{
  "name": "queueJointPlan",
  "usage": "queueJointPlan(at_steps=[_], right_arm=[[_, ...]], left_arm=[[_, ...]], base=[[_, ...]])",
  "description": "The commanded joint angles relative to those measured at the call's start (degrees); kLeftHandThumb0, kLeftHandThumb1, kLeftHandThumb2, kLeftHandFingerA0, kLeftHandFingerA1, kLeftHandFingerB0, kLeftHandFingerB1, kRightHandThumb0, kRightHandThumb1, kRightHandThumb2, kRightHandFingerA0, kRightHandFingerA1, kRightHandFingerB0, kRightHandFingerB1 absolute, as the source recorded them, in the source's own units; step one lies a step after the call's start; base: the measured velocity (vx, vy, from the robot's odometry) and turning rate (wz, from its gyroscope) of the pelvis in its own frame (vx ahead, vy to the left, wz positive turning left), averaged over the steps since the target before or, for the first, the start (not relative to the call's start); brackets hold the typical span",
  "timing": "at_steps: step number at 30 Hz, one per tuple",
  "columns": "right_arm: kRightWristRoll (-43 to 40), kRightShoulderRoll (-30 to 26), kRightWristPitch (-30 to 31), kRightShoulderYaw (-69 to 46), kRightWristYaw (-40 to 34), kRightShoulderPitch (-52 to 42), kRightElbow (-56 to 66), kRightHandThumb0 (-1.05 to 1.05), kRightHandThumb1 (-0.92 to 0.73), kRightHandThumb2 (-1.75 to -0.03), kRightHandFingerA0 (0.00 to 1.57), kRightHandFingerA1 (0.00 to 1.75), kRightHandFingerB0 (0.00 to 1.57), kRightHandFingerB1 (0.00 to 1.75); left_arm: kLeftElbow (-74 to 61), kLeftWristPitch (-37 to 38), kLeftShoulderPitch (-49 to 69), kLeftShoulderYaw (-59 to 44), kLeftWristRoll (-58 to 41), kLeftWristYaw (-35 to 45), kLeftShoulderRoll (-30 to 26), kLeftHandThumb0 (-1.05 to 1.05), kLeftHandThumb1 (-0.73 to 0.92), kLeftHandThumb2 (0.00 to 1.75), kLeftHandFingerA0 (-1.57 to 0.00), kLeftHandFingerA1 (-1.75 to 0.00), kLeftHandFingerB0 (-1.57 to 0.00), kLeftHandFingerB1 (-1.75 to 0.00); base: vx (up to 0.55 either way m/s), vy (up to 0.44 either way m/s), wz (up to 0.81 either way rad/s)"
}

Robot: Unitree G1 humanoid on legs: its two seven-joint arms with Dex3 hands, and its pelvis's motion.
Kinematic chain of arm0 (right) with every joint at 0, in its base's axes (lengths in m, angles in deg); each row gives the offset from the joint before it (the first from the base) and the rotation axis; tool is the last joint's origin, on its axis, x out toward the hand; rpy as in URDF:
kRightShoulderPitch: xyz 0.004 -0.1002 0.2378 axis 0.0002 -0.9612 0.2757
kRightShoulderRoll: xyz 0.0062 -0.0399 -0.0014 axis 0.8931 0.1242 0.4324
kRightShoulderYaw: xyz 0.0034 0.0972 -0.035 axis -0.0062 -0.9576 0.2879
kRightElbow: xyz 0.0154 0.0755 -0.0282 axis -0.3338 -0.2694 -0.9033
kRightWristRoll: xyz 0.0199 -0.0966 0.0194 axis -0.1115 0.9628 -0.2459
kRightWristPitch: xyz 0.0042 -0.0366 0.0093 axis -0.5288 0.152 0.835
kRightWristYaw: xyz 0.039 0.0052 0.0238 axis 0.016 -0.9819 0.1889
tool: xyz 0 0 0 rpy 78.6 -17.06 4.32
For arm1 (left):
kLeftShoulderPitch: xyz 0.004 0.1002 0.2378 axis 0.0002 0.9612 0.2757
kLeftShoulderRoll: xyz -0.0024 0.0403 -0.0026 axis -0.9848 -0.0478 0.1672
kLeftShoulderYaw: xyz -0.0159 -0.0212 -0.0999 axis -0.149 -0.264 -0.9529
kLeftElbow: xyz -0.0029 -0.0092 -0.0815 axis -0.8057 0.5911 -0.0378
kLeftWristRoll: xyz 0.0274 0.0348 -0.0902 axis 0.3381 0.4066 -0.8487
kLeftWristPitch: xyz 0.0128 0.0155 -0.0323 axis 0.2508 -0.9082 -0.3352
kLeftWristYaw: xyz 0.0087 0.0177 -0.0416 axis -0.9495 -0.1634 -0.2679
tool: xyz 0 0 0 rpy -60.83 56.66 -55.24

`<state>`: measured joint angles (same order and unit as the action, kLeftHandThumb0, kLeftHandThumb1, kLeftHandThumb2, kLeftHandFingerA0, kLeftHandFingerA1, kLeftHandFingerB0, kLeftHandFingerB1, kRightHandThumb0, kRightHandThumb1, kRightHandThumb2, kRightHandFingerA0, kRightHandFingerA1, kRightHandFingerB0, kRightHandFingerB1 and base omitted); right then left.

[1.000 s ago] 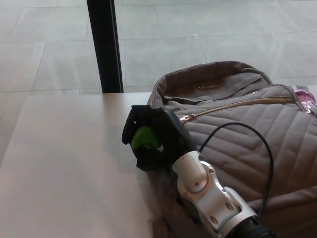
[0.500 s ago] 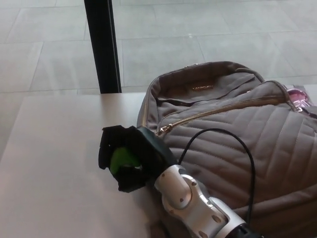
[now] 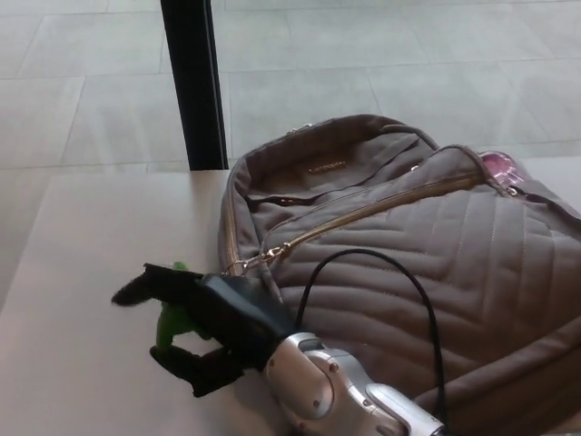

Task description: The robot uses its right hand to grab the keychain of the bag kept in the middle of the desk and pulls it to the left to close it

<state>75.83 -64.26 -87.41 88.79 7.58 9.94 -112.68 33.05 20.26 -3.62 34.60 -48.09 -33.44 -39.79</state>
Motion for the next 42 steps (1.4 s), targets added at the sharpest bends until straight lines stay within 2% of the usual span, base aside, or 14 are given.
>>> queueJointPlan(at_steps=[1, 2, 3, 9, 10, 11, 17, 28, 29, 30, 35, 39, 41, 42], right_arm=[[16.0, -8.5, 10.3, 3.7, 2.6, 3.0, 5.0, -0.93, -0.45, -0.80, 0.00, 0.00, 0.00, 0.02], [17.3, -9.1, 12.2, 3.9, 2.9, 3.2, 6.0, -0.96, -0.60, -0.59, 0.00, 0.00, 0.00, 0.00], [18.0, -9.6, 13.0, 4.0, 3.5, 3.5, 6.6, -1.02, -0.47, -0.84, 0.00, 0.00, 0.00, 0.00], [21.2, -13.5, 17.4, 2.0, 5.3, 5.4, 11.5, -1.04, -0.52, -0.85, 0.00, 0.00, 0.00, 0.00], [21.2, -13.8, 17.4, 1.5, 5.1, 5.5, 11.9, -1.04, -0.51, -0.84, 0.00, 0.00, 0.00, 0.00], [20.7, -14.0, 17.7, 1.0, 5.5, 5.5, 12.5, -1.05, -0.65, -0.61, 0.00, 0.00, 0.00, 0.00], [16.7, -16.5, 20.3, -4.2, 13.6, 5.4, 21.6, -1.02, -0.64, -0.59, 0.00, 0.00, 0.00, 0.00], [-1.8, -25.2, 29.5, -19.5, 35.7, 2.8, 39.0, -1.05, -0.65, -0.92, 0.00, 0.00, 0.00, 0.00], [-2.5, -25.7, 30.3, -20.2, 36.6, 2.7, 39.4, -1.05, -0.82, -0.66, 0.00, 0.00, 0.00, 0.00], [-5.1, -26.8, 34.1, -22.3, 39.6, 2.5, 41.2, -1.05, -0.86, -0.65, 0.00, 0.00, 0.00, 0.00], [-12.2, -25.3, 36.5, -27.0, 41.0, 0.7, 41.9, -0.99, -0.82, -0.65, 0.00, 0.00, 0.00, 0.00], [-16.0, -19.2, 49.3, -29.6, 41.1, -3.0, 47.6, -0.89, -0.73, -0.78, 0.00, 0.00, 0.00, 0.00], [-15.1, -18.6, 50.9, -28.8, 40.8, -4.1, 49.5, -0.91, -0.81, -0.64, 0.00, 0.00, 0.00, 0.00], [-14.5, -18.0, 52.3, -28.2, 40.6, -4.8, 50.8, -1.05, -0.74, -1.08, 0.00, 0.16, 0.00, 0.11]], left_arm=[[0.8, -1.0, 0.2, 0.7, 1.1, -1.8, -0.1, -1.05, 0.92, 0.89, -0.86, -1.09, -0.35, -1.15], [1.0, -1.3, 0.1, 0.4, 0.7, -1.8, 0.0, -1.05, 0.89, 0.90, -0.89, -1.09, -0.34, -1.19], [1.0, -1.2, 0.1, 0.3, 0.6, -1.6, 0.0, -1.05, 0.89, 0.90, -0.88, -1.10, -0.34, -1.19], [0.7, -0.7, 0.6, 0.6, 0.7, -1.0, 0.1, -1.05, 0.92, 0.89, -0.83, -1.09, -0.30, -1.18], [0.8, -0.6, 0.6, 0.4, 0.6, -0.9, 0.1, -1.02, 0.54, 1.34, -0.69, -1.00, -0.13, -0.84], [1.1, -0.6, 0.5, 0.6, 0.8, -0.9, 0.1, -1.05, 0.92, 0.88, -0.84, -1.09, -0.33, -1.15], [0.7, 0.0, 1.5, 0.2, 0.2, 0.4, 0.0, -1.05, 0.92, 0.87, -0.77, -1.10, -0.30, -1.13], [0.5, -0.5, 2.1, -0.5, -0.5, 1.5, -1.0, -1.05, 0.90, 0.87, -0.77, -1.10, -0.26, -1.17], [0.6, -0.9, 1.9, -0.7, -0.7, 1.6, -1.1, -1.05, 0.89, 0.87, -0.76, -1.11, -0.26, -1.18], [0.4, -1.3, 1.6, -0.8, -0.9, 1.7, -1.2, -1.05, 0.91, 0.86, -0.75, -1.12, -0.27, -1.16], [-0.2, -3.2, 1.1, -2.2, -2.7, 3.2, -1.0, -1.05, 0.89, 0.83, -0.70, -1.14, -0.23, -1.11], [-0.5, -0.9, 1.4, -1.1, -1.2, 3.3, -1.5, -1.05, 0.91, 0.84, -0.69, -1.10, -0.23, -1.13], [-0.4, -0.2, 1.1, -0.1, 0.1, 1.9, -1.7, -1.05, 0.90, 0.87, -0.75, -1.09, -0.26, -1.16], [0.0, -0.1, 0.9, 0.1, 0.5, 1.7, -1.9, -1.05, 0.88, 0.89, -0.75, -1.11, -0.23, -1.20]], base=[[0.00, 0.000, 0.00], [0.00, 0.000, 0.00], [0.00, 0.000, 0.00], [0.00, 0.000, 0.00], [0.00, 0.000, 0.00], [0.00, 0.000, 0.00], [0.00, 0.000, 0.00], [0.00, 0.000, 0.00], [0.00, 0.000, 0.00], [0.00, 0.000, 0.00], [0.00, 0.000, 0.00], [0.00, 0.000, 0.00], [0.00, 0.000, 0.00], [0.00, 0.000, 0.00]])
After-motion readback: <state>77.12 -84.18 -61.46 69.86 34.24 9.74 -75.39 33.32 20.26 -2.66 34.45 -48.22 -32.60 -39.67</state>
